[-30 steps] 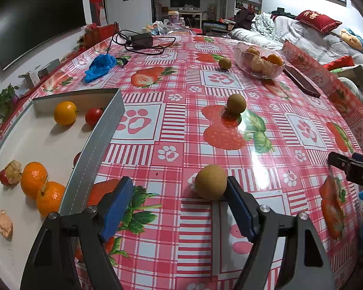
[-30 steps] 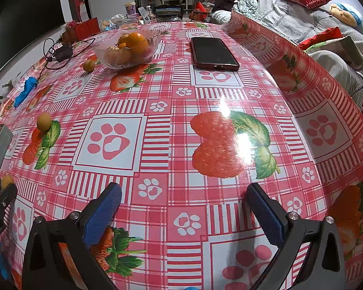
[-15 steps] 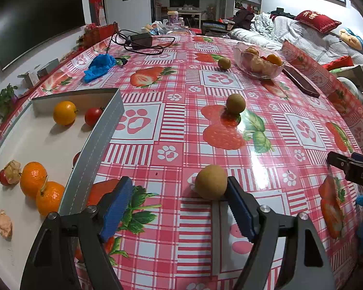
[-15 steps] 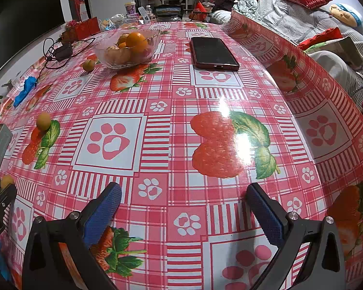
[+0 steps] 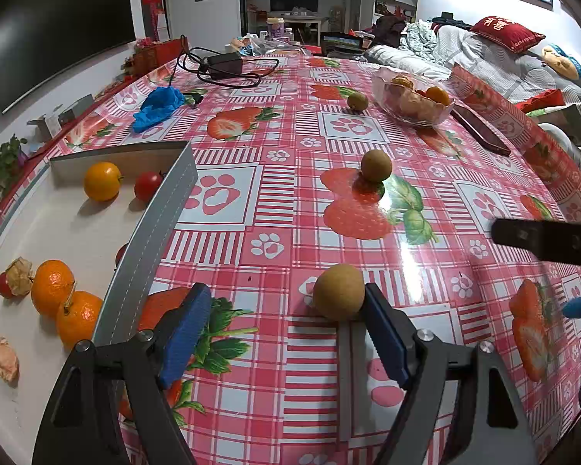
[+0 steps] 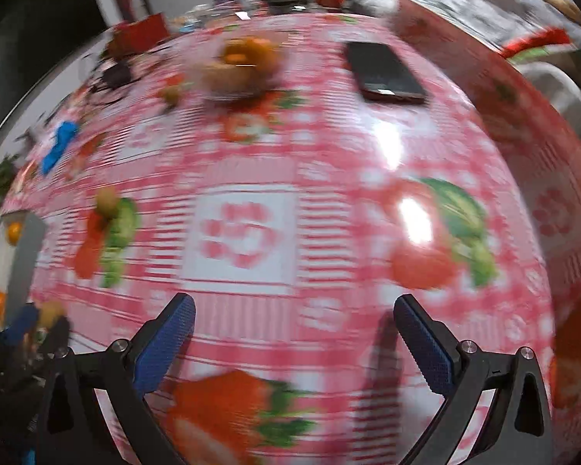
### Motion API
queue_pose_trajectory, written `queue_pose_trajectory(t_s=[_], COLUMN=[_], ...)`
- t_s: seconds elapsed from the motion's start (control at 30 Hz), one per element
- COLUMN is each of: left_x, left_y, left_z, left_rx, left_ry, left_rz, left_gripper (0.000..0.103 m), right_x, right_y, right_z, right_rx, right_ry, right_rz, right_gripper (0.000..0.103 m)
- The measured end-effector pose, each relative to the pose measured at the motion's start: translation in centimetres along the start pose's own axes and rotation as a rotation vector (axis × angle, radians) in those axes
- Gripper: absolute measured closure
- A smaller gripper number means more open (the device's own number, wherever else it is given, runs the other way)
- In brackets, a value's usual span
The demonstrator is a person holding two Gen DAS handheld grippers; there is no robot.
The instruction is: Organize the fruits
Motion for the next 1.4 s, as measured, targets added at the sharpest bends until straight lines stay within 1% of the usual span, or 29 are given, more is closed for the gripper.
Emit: queue_pose_trajectory(t_s=[0.13, 0.2, 0.4, 0.43, 0.47, 0.5, 0.53, 0.57, 0.6, 0.67, 0.7, 0.73, 0.83, 0.93, 1.07, 1.17, 1.3, 1.33, 1.37, 1.4], left_x=[0.0, 0.0, 0.0, 0.0, 0.0, 0.0, 0.0, 0.0, 0.0, 0.0, 0.0, 0.0, 0.0, 0.0, 0.0, 0.2, 0.6, 0.8, 0.9, 1.0], left_y=[0.0, 0.0, 0.0, 0.0, 0.0, 0.0, 0.0, 0.0, 0.0, 0.0, 0.0, 0.0, 0.0, 0.0, 0.0, 0.2, 0.3, 0.3, 0.4, 0.3], left_z=[0.0, -0.1, 0.0, 0.0, 0.0, 0.0, 0.0, 0.0, 0.0, 0.0, 0.0, 0.0, 0.1, 0.0, 0.0, -0.4, -1.7, -2.0, -2.2, -2.5], left_rx=[-0.001, 0.0, -0.001, -0.001, -0.001, -0.001, -0.001, -0.001, -0.001, -0.001, -0.001, -0.001, -0.002, -0.003, -0.001, -0.003, -0.009, -0.012, -0.016, -0.022], left_ry=[-0.001, 0.0, -0.001, -0.001, -0.001, -0.001, 0.0, 0.0, -0.001, 0.0, 0.0, 0.0, -0.001, 0.0, 0.004, 0.013, 0.038, 0.042, 0.044, 0.05], left_rz=[0.0, 0.0, 0.0, 0.0, 0.0, 0.0, 0.0, 0.0, 0.0, 0.0, 0.0, 0.0, -0.001, 0.0, 0.008, 0.022, 0.043, 0.049, 0.052, 0.056], left_gripper=[0.022, 0.022, 0.022, 0.022, 0.022, 0.022, 0.022, 0.022, 0.022, 0.022, 0.022, 0.022, 0.022, 0.022, 0.022, 0.022, 0.034, 0.039, 0.042, 0.049], right_x=[1.6, 2.4, 4.3, 4.6, 4.7, 4.9, 5.2, 5.3, 5.3, 5.3, 5.2, 5.2, 4.7, 3.5, 0.9, -0.9, -2.4, -2.7, -2.9, -3.1], right_y=[0.8, 1.2, 2.7, 3.0, 3.2, 3.6, 4.0, 4.3, 4.3, 4.2, 4.0, 3.9, 3.5, 2.6, 0.8, -0.4, -1.2, -1.3, -1.5, -1.6], right_z=[4.4, 6.0, 9.4, 9.9, 10.3, 10.8, 11.3, 11.5, 11.8, 12.2, 12.3, 12.3, 11.2, 9.1, 5.6, 3.7, 2.5, 2.3, 2.2, 2.0], right_rx=[0.052, 0.061, 0.07, 0.07, 0.071, 0.076, 0.077, 0.076, 0.057, 0.045, 0.051, 0.056, 0.086, 0.117, 0.14, 0.146, 0.152, 0.153, 0.154, 0.156], right_ry=[-0.094, -0.122, -0.17, -0.176, -0.186, -0.196, -0.202, -0.208, -0.221, -0.245, -0.256, -0.257, -0.23, -0.192, -0.144, -0.115, -0.092, -0.09, -0.088, -0.085], right_rz=[-0.006, -0.016, -0.036, -0.039, -0.042, -0.036, -0.03, -0.028, -0.042, -0.056, -0.06, -0.059, -0.057, -0.045, -0.04, -0.047, -0.052, -0.053, -0.054, -0.053], right_gripper=[0.0, 0.0, 0.0, 0.005, 0.013, 0.016, 0.023, 0.027, 0.031, 0.063, 0.071, 0.075, 0.075, 0.075, 0.075, 0.075, 0.075, 0.075, 0.075, 0.075])
Point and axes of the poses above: each gripper's, at about its wrist camera, not at the fingertips, and y roughly the way its jaws point, z to its left, x to its top, the point moved 2 cm from there along y, roughly the way its jaws point, and after that the axes turned 3 degrees about z, right-handed, at the moved point
